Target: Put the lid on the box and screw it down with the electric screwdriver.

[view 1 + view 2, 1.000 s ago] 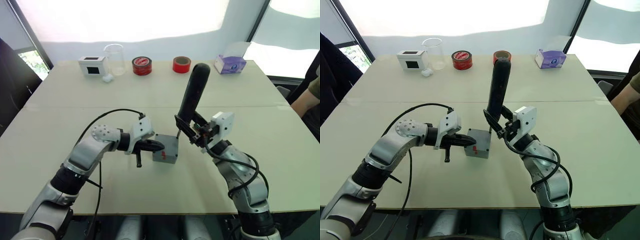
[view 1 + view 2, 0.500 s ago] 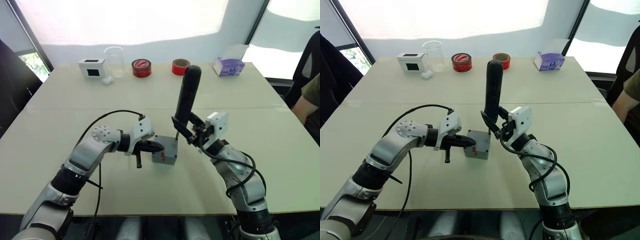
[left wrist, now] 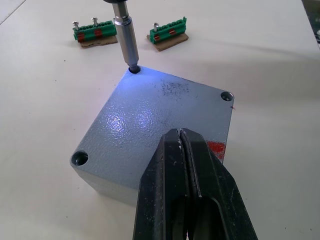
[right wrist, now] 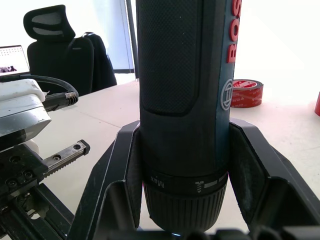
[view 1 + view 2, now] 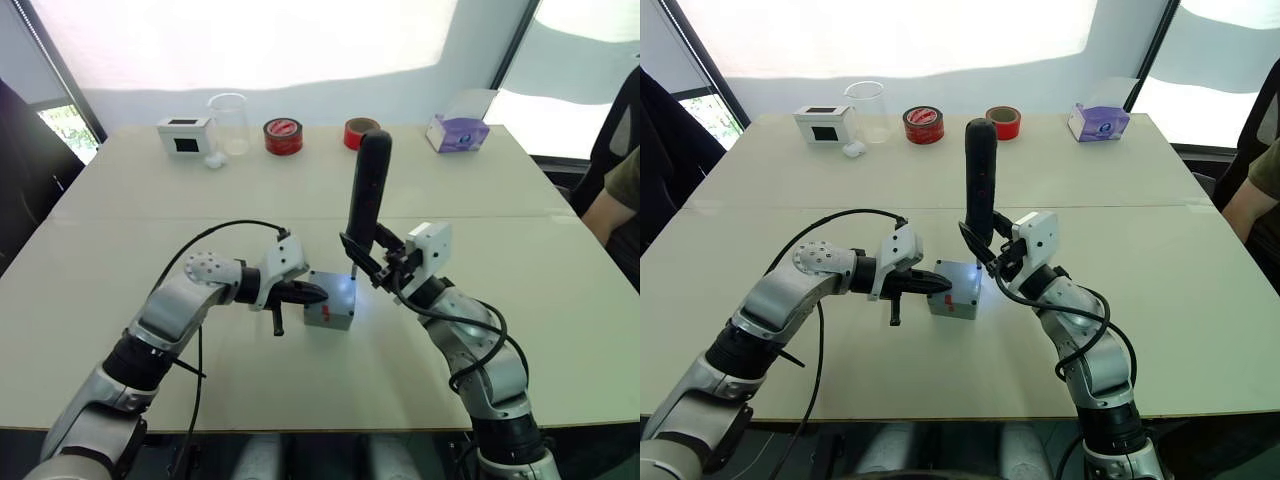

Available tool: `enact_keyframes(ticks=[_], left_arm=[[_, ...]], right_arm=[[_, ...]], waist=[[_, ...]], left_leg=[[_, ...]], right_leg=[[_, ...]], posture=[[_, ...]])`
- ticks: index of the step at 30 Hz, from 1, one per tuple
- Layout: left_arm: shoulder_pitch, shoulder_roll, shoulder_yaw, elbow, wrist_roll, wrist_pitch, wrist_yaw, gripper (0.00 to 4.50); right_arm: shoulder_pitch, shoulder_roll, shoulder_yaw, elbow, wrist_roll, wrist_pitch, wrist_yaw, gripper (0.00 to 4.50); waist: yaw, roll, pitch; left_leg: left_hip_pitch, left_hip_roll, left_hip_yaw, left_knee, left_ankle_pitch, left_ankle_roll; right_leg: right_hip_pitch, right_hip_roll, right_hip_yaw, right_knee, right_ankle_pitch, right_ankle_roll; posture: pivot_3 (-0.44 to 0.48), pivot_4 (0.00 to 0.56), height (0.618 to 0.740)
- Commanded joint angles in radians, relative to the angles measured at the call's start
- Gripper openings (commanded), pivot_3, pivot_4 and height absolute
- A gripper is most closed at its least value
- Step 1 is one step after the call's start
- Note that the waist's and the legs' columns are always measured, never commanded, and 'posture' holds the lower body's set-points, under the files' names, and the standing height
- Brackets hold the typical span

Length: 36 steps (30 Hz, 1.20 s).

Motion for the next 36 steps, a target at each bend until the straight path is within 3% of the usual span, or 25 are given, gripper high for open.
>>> enact_keyframes(ticks=[1, 11, 16, 22, 27, 32, 35, 36], left_arm=[[0.007, -0.003, -0.004, 0.011, 0.014, 0.0, 0.007, 0.0], [0.01, -0.01, -0.004, 0.014, 0.015, 0.001, 0.011, 0.0], [0.01, -0.012, -0.003, 0.017, 0.015, 0.0, 0.01, 0.0], [0.011, -0.008, 0.008, 0.027, 0.012, -0.01, 0.007, 0.0], [0.007, -0.065, 0.093, 0.032, -0.031, -0.025, 0.069, 0.0], [-0.03, -0.09, 0.197, 0.005, -0.167, 0.103, 0.059, 0.0], [-0.055, -0.078, 0.209, -0.01, -0.192, 0.135, 0.056, 0.0], [-0.061, -0.056, 0.187, -0.044, -0.188, 0.126, 0.027, 0.0]], right_arm=[[0.055, -0.011, 0.049, 0.083, -0.013, 0.083, 0.012, 1.8], [0.039, -0.012, 0.018, 0.037, 0.025, 0.071, 0.024, 1.8], [-0.058, -0.031, -0.072, -0.053, 0.114, 0.13, 0.003, 1.8], [-0.301, -0.099, -0.254, -0.163, 0.374, 0.474, -0.162, 1.8], [-0.511, -0.214, -0.396, -0.107, 0.614, 0.765, -0.274, 1.8], [-0.512, -0.359, -0.43, -0.037, 0.574, 0.9, -0.325, 1.8], [-0.494, -0.455, -0.46, 0.004, 0.599, 1.007, -0.31, 1.8], [-0.475, -0.526, -0.481, 0.059, 0.61, 1.124, -0.282, 1.8]], waist=[[0.0, 0.0, 0.0], [0.0, 0.0, 0.0], [0.0, 0.001, 0.001], [0.003, 0.006, 0.005], [0.001, 0.01, 0.011], [0.002, 0.01, 0.011], [0.005, 0.009, 0.014], [0.004, 0.009, 0.015]], left_leg=[[0.0, 0.0, 0.0, 0.0, 0.0, 0.0], [0.0, 0.0, 0.0, -0.002, 0.0, 0.0], [-0.003, 0.0, 0.0, -0.004, 0.0, 0.0], [-0.021, 0.0, 0.0, -0.001, 0.002, -0.003], [-0.022, -0.001, 0.0, 0.0, 0.002, -0.003], [-0.032, -0.001, -0.001, 0.001, 0.002, -0.003], [-0.037, -0.002, -0.001, 0.005, 0.002, -0.002], [-0.037, -0.003, 0.0, 0.005, 0.002, -0.001]], right_leg=[[0.0, 0.0, 0.0, 0.0, 0.0, 0.0], [-0.001, -0.001, 0.0, -0.002, -0.002, -0.003], [-0.004, -0.001, 0.0, -0.002, -0.002, -0.003], [-0.019, -0.001, 0.0, 0.002, 0.002, -0.001], [-0.02, -0.001, 0.0, 0.001, 0.002, -0.001], [-0.027, -0.001, -0.002, 0.001, 0.003, 0.0], [-0.03, -0.001, -0.003, 0.001, 0.004, 0.002], [-0.029, -0.002, -0.003, 0.0, 0.004, 0.002]], posture=[[0.0, 0.15, 0.74], [0.0, 0.15, 0.74], [0.0, 0.15, 0.74], [0.0, 0.15, 0.74], [0.0, 0.15, 0.74], [0.0, 0.15, 0.74], [0.0, 0.15, 0.74], [0.0, 0.15, 0.74]])
